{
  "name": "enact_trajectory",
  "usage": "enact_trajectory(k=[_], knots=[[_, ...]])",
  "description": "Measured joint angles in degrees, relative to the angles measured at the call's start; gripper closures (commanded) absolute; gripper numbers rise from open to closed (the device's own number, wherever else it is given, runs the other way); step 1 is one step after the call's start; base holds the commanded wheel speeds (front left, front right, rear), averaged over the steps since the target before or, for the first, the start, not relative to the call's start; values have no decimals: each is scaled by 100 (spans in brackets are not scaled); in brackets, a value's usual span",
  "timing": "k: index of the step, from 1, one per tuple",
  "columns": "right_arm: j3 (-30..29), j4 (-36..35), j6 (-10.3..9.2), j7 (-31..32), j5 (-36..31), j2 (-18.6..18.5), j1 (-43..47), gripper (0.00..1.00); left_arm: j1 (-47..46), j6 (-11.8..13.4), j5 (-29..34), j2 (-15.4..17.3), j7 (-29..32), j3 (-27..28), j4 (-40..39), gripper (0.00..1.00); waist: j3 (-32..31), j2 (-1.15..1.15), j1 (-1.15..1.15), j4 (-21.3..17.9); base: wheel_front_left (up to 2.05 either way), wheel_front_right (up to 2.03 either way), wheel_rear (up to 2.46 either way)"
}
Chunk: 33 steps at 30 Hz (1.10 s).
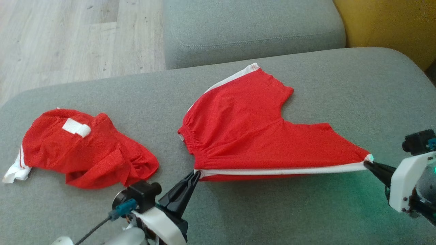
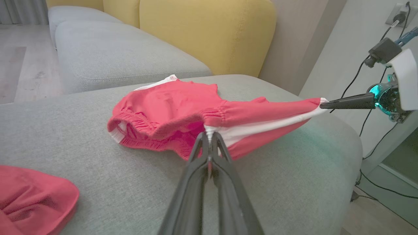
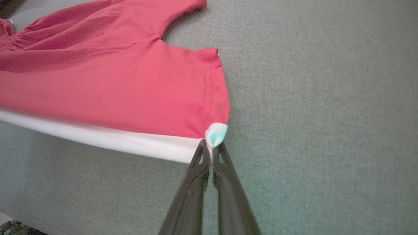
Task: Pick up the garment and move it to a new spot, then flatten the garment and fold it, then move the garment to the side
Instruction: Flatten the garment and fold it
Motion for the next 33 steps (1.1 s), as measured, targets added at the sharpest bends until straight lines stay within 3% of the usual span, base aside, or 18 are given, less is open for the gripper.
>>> enact_trajectory(k=[10,18,33], knots=[[-809,-399,0,-26,-427,-64,30,100,-133,280,13,122,153,41,-544,100,285,0,0,46,0,0,0],[-1469,-477,0,278,-1014,208,-820,100,-1039,313,68,4,155,275,-260,100,890,0,2,220,0,0,0],[-1564,344,0,1060,-1847,608,-2932,100,-2558,-102,270,-738,253,390,1025,100,2119,0,2,908,0,0,0]])
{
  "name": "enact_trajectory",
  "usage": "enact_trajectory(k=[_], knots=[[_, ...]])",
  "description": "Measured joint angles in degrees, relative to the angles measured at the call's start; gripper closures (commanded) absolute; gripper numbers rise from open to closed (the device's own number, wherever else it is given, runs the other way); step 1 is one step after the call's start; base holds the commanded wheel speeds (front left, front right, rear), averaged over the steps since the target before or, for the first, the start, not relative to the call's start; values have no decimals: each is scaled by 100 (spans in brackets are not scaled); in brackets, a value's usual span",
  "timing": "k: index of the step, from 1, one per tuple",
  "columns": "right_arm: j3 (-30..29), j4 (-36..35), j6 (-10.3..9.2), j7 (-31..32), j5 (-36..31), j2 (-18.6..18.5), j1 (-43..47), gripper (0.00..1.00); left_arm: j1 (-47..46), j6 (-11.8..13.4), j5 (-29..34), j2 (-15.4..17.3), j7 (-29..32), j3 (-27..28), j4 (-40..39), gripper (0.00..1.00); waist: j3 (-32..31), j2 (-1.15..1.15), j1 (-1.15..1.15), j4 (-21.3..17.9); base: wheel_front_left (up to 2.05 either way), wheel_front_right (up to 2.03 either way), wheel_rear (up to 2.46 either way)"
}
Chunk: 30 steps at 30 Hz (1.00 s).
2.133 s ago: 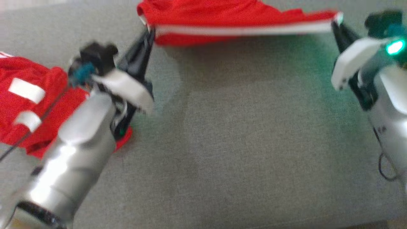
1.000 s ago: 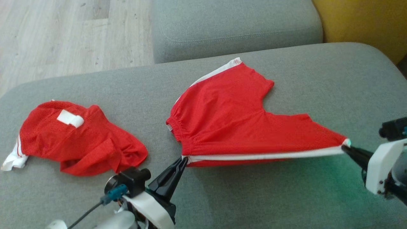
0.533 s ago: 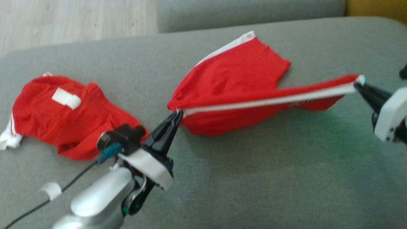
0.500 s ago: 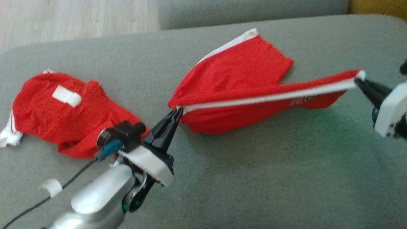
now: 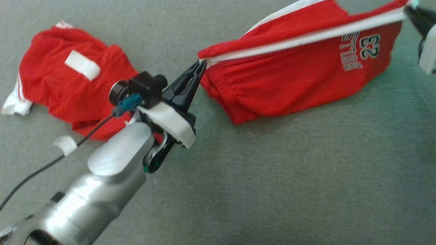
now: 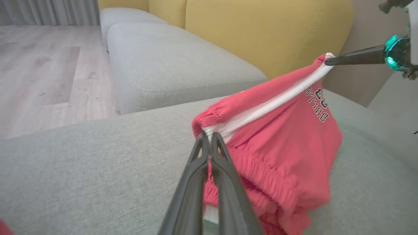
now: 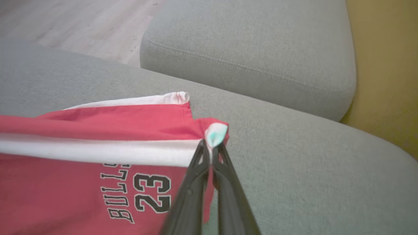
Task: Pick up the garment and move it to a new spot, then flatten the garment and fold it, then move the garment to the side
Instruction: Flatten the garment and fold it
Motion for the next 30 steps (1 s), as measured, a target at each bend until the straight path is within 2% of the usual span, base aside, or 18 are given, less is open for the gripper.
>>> enact_trajectory(k=[10,11,12,13,14,15,21,24,28,29,30], knots=[[409,845,0,-18,-201,76,-892,100,-589,-250,112,-583,-115,-133,886,100,667,0,-1,598,0,0,0],[448,917,0,-133,-245,79,-948,60,-623,-281,114,-630,-130,-137,951,100,712,0,-1,636,0,0,0],[478,992,0,-268,-332,87,-1023,0,-653,-310,127,-669,-164,-142,1027,100,757,0,-1,670,0,0,0],[512,1088,0,-365,-401,97,-1104,0,-682,-338,153,-713,-168,-142,1096,79,793,0,0,701,0,0,0],[528,1180,-1,-483,-452,124,-1184,0,-719,-344,154,-758,-196,-143,1180,6,822,0,0,726,0,0,0],[524,1299,-1,-626,-469,168,-1267,0,-747,-345,153,-781,-222,-141,1246,0,840,0,0,742,0,0,0],[401,1773,-1,-1824,-570,413,-1541,0,-765,-333,152,-805,-339,33,1614,0,688,0,-2,675,0,0,0],[347,1965,-1,-2429,-535,563,-1544,0,-759,-222,177,-802,-370,264,1628,0,500,0,-2,611,0,0,0],[119,2186,-1,-3223,-435,748,-1491,0,-580,-8,316,-736,-389,1059,1089,0,174,0,-2,499,0,0,0],[119,2186,-1,-3223,-435,748,-1491,0,-580,-8,316,-736,-389,1059,1089,0,174,0,-2,499,0,0,0],[86,2207,-1,-3414,-422,797,-1432,0,-469,30,391,-711,-394,1288,888,0,79,0,-2,467,0,0,0]])
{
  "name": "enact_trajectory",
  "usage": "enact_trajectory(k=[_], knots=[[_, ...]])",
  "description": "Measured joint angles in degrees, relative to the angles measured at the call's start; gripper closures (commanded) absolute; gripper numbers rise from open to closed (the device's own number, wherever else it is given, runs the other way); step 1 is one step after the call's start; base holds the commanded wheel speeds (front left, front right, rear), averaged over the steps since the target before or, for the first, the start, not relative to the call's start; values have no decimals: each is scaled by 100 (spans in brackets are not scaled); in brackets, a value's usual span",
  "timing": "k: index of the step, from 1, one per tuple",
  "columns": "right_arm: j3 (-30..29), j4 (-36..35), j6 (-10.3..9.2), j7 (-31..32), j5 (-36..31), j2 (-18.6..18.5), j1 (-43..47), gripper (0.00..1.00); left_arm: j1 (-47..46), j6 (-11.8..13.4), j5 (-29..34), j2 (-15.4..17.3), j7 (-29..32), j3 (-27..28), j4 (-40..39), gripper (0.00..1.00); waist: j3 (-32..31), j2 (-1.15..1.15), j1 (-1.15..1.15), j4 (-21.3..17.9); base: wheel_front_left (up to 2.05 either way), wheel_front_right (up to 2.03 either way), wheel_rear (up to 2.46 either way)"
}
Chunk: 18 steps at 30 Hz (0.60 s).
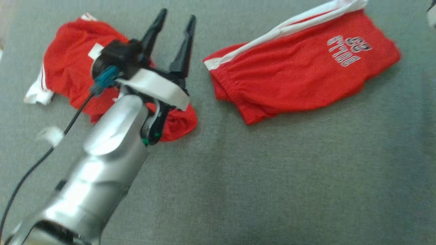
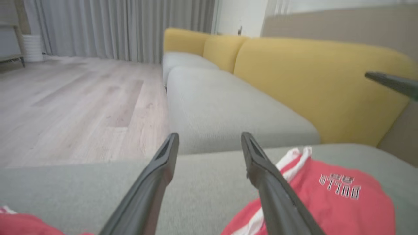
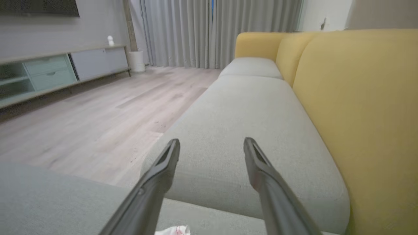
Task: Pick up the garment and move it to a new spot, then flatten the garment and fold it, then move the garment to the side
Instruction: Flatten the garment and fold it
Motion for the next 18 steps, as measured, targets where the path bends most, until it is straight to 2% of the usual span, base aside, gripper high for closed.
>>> enact_trajectory(k=[4,9,11,15,18], knots=[[-222,21,0,-556,75,268,442,0,774,137,334,97,-11,848,-711,0,-381,0,-1,-146,0,0,0],[-764,-91,0,-713,107,639,1227,0,1922,123,712,114,-16,1656,-1302,0,-839,0,-1,-369,0,0,0],[-1170,-343,0,-724,22,820,1629,0,2302,74,903,83,-16,1856,-1440,0,-1012,0,-1,-459,0,0,0],[-1808,-958,0,-750,-534,1251,2546,0,2984,-78,1145,-110,-16,2258,-1606,0,-1331,0,-2,-635,0,0,0],[-2145,-1287,0,-753,-1001,1683,3372,0,3474,-163,1383,-212,-16,2324,-1589,0,-1534,0,-1,-759,0,0,0]])
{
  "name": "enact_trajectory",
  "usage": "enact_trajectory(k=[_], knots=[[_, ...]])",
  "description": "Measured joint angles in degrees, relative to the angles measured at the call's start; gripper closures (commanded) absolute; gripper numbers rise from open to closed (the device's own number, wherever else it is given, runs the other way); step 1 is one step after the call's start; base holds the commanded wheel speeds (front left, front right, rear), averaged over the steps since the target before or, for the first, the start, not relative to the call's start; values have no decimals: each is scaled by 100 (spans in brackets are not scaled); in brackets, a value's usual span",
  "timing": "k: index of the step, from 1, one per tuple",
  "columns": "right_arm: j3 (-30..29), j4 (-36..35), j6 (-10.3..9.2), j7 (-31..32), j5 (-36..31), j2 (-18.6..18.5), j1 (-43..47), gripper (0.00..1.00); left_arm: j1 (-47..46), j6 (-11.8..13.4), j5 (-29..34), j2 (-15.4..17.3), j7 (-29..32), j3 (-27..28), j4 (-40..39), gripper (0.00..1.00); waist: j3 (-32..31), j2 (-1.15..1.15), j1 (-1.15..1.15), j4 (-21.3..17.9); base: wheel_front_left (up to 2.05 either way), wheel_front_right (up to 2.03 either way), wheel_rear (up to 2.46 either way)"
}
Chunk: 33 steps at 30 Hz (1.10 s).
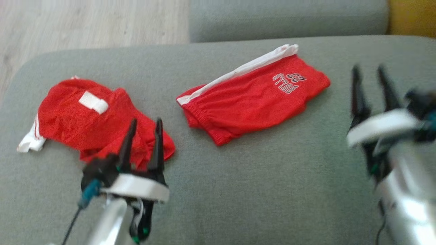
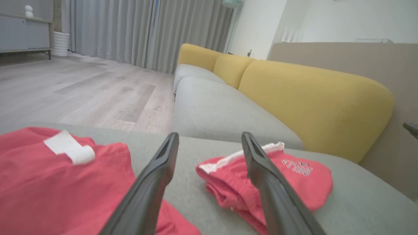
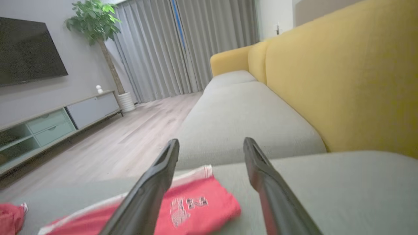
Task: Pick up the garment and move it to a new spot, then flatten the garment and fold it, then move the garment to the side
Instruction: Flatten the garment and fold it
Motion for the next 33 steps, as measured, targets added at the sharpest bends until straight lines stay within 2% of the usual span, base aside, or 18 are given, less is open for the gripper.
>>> enact_trajectory(k=[6,12,24,29,33], knots=[[-579,-534,0,0,-733,709,1460,0,603,-116,264,-207,0,214,73,0,-262,0,0,-179,0,0,0],[-782,-781,0,0,-1022,962,1965,0,825,-213,464,-323,0,514,51,0,-302,0,1,-280,0,0,0],[-996,-916,0,70,-1095,1037,1845,0,810,-320,646,-367,0,503,0,0,-81,0,2,-191,0,0,0],[-1363,-706,0,549,-617,1044,1174,0,536,-361,636,-371,0,413,-24,0,205,0,3,-13,0,0,0],[-1701,-270,0,1100,-92,1035,491,0,283,-368,603,-383,0,231,-33,0,445,0,3,226,0,0,0]])
